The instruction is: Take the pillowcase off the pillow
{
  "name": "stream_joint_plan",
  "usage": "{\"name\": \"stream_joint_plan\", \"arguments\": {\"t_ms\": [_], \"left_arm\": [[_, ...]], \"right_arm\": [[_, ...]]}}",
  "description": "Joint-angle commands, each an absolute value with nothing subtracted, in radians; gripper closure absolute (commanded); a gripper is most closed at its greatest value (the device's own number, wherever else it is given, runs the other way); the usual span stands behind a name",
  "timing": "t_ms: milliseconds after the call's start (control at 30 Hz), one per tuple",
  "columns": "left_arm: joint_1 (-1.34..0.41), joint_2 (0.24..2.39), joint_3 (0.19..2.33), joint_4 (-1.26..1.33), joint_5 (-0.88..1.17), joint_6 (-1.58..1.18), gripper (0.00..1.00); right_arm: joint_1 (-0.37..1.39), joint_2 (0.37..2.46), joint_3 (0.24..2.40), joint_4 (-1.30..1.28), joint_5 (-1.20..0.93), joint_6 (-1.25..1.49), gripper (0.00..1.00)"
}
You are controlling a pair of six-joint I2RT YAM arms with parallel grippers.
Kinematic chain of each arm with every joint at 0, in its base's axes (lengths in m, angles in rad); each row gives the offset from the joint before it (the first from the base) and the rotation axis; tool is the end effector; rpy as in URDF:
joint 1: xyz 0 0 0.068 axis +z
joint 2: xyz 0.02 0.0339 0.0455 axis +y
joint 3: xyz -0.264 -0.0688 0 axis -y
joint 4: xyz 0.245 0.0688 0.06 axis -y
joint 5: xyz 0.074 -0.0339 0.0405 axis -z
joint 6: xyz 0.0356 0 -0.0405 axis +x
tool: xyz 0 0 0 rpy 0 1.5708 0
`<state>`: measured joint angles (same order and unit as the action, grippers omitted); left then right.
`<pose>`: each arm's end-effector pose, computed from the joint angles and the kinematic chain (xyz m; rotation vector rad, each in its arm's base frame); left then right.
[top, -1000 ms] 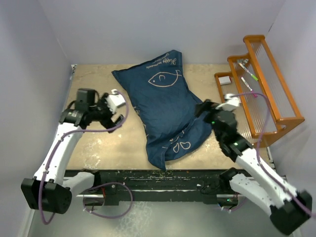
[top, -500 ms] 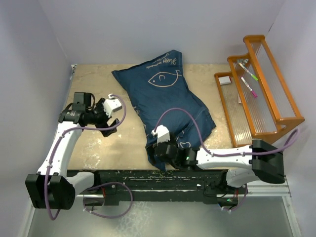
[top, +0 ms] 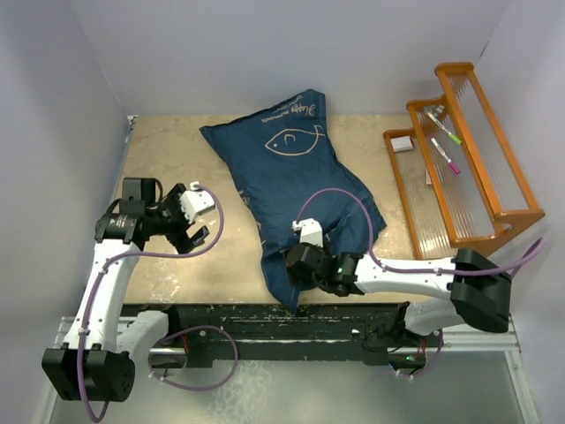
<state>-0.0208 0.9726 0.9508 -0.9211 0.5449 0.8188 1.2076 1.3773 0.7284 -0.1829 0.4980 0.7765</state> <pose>0.1785 -0.0222 0.3018 1.1507 2.0559 -0.3081 0.1124 0.2478 0.1945 -0.2711 2.2988 0.4265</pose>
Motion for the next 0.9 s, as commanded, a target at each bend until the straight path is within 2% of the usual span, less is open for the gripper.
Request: {"name": "stream_joint_plan", "arguments": {"t_ms": [0, 67, 167, 233, 300, 433, 533, 567, 700, 867], "left_arm": [[-0.017, 0.936, 0.963, -0.955, 0.591, 0.874, 0.01], [-0.017, 0.931, 0.965, -0.957, 0.597, 0.879, 0.01], [-0.018, 0.934, 0.976, -0.962, 0.604, 0.870, 0.01], [-0.018, 0.933, 0.986, -0.966, 0.609, 0.856, 0.02], [-0.018, 0.932, 0.991, -0.975, 0.617, 0.848, 0.02], [-0.018, 0.921, 0.996, -1.004, 0.625, 0.861, 0.05], [-0.018, 0.908, 0.997, -1.032, 0.629, 0.896, 0.10], [-0.018, 0.906, 0.994, -1.040, 0.629, 0.909, 0.11], [-0.018, 0.884, 0.981, -1.040, 0.650, 0.925, 0.14], [-0.019, 0.840, 0.951, -1.017, 0.732, 0.928, 0.12]], "right_arm": [[1.198, 1.330, 0.753, -0.397, 0.520, 0.866, 0.19], [1.198, 1.328, 0.759, -0.447, 0.512, 0.885, 0.15], [1.198, 1.315, 0.743, -0.406, 0.470, 0.914, 0.15], [1.197, 1.305, 0.716, -0.296, 0.429, 0.913, 0.19], [1.195, 1.328, 0.721, -0.194, 0.393, 0.908, 0.28], [1.174, 1.371, 0.783, -0.016, 0.310, 0.846, 0.54], [1.109, 1.383, 0.885, -0.008, 0.274, 0.788, 0.91], [1.082, 1.382, 0.921, -0.018, 0.255, 0.770, 0.99], [0.967, 1.376, 1.074, -0.029, 0.181, 0.702, 1.00], [0.937, 1.453, 1.303, -0.095, 0.136, 0.614, 1.00]]}}
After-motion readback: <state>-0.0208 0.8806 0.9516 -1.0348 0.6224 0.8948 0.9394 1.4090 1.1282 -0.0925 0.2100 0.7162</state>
